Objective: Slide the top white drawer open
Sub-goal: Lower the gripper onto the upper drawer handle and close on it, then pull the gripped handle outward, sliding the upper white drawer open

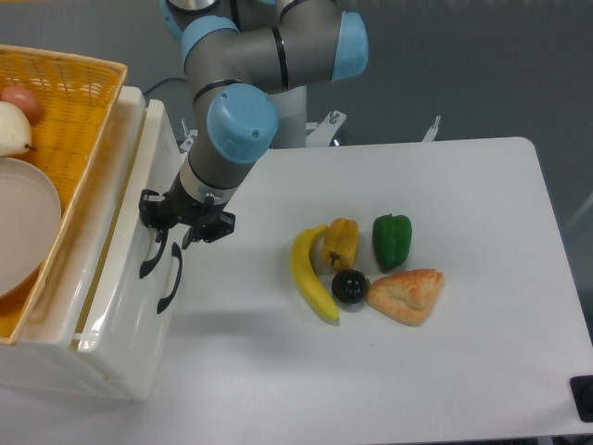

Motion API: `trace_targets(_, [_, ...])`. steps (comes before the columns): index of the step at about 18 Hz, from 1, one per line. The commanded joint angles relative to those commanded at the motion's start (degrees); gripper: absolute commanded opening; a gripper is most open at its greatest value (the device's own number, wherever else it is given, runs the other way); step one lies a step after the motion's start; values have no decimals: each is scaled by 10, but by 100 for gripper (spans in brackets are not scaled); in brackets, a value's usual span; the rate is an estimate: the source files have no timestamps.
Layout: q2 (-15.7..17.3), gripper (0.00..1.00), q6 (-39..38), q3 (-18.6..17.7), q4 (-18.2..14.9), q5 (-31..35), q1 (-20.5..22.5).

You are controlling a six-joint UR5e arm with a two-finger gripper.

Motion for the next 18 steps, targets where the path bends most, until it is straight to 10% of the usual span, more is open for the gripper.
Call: trace_targets(18, [3,31,-1,2,-3,-3,6])
